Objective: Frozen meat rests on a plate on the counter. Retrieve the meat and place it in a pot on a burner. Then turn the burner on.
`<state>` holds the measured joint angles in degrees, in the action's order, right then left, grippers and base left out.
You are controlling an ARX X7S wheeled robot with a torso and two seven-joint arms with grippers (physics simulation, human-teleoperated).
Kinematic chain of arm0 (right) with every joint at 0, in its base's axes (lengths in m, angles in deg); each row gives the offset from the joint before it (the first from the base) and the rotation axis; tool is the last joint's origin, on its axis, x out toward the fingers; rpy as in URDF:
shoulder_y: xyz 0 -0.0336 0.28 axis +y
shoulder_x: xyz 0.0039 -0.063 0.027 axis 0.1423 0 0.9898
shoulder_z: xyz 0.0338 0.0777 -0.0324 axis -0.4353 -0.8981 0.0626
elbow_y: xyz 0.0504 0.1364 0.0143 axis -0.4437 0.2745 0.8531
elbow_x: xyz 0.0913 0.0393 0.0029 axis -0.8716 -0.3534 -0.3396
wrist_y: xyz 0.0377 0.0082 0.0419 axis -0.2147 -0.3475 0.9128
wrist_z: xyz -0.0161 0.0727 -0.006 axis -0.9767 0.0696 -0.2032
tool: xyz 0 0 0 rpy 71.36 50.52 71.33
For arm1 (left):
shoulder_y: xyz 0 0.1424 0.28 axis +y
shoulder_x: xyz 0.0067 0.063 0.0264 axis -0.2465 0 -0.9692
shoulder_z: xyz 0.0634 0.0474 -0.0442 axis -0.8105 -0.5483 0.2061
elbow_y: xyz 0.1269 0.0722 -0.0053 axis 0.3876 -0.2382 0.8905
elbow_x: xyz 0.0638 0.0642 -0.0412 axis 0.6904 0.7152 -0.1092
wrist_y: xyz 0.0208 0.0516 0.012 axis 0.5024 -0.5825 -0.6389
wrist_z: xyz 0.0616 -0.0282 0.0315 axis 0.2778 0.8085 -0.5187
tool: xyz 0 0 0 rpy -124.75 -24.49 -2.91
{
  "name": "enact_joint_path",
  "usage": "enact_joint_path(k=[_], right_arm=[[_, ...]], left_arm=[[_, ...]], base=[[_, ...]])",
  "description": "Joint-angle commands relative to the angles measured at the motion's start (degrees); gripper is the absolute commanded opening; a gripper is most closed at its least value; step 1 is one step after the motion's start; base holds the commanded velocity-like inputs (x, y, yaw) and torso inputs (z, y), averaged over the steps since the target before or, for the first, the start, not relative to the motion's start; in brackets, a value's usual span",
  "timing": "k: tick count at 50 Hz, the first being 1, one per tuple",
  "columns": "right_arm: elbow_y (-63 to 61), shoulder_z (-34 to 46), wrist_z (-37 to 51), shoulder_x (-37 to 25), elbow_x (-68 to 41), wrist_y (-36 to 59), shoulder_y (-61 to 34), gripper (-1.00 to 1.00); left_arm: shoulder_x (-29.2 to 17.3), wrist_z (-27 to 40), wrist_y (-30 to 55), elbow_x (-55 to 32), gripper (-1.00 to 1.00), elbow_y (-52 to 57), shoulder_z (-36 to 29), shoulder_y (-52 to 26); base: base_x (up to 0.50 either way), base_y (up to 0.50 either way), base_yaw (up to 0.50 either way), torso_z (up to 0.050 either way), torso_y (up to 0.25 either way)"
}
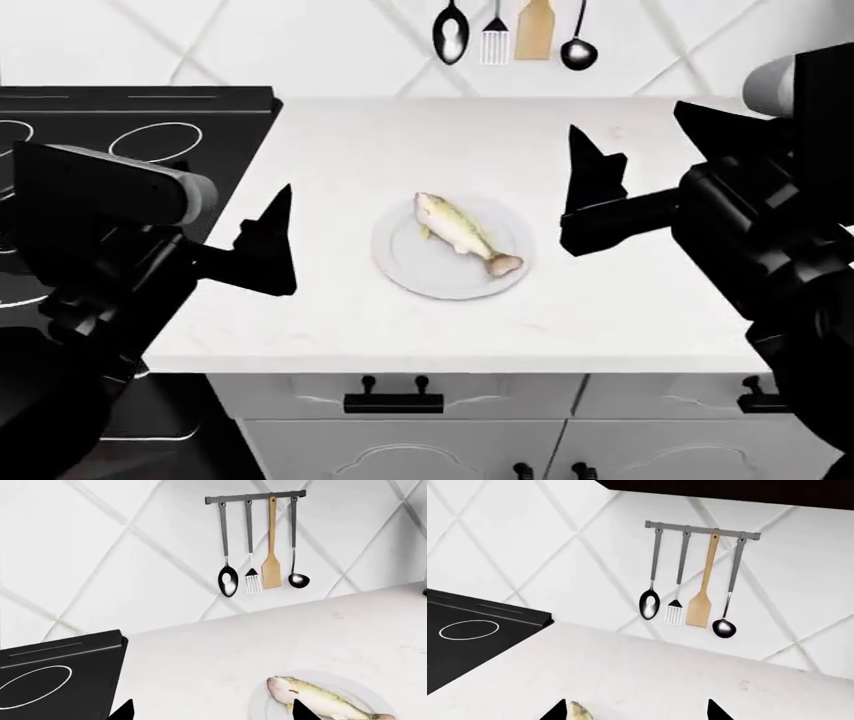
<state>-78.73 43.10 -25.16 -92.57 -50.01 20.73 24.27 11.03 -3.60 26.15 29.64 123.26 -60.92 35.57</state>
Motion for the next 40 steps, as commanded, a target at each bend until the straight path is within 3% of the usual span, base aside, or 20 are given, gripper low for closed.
enact_joint_path(k=[1, 11, 17, 28, 40], right_arm=[[0.21, 1.97, 0.29, -1.07, -1.03, -0.45, -1.85, 1.00], [0.75, 4.62, -2.48, -1.22, 3.26, -1.45, -2.52, 1.00], [7.69, 11.43, -7.05, -0.80, 8.51, 0.09, -4.71, 1.00], [24.96, 33.12, -29.51, -1.60, 23.79, -3.32, -14.49, 1.00], [34.57, 46.37, -47.09, -1.05, 32.64, -12.48, -17.39, 1.00]], left_arm=[[-0.55, 0.55, 0.64, -1.63, 1.00, 0.37, 0.53, -0.66], [-0.87, 0.91, -0.06, -2.45, 1.00, 0.10, 0.82, 0.16], [-1.59, -0.04, -3.49, -0.80, 1.00, -1.44, -0.84, 1.88], [-2.03, -3.85, -11.80, 2.71, 1.00, -6.11, -4.13, 3.34], [-2.26, -3.55, -12.77, 4.31, 1.00, -9.06, -6.52, 1.48]], base=[[0.50, 0.00, 0.00, 0.000, 0.000], [0.50, 0.00, 0.00, 0.000, 0.002], [0.19, 0.00, 0.00, 0.000, 0.000], [0.00, 0.00, 0.00, 0.000, 0.000], [0.00, 0.00, 0.00, 0.000, 0.000]])
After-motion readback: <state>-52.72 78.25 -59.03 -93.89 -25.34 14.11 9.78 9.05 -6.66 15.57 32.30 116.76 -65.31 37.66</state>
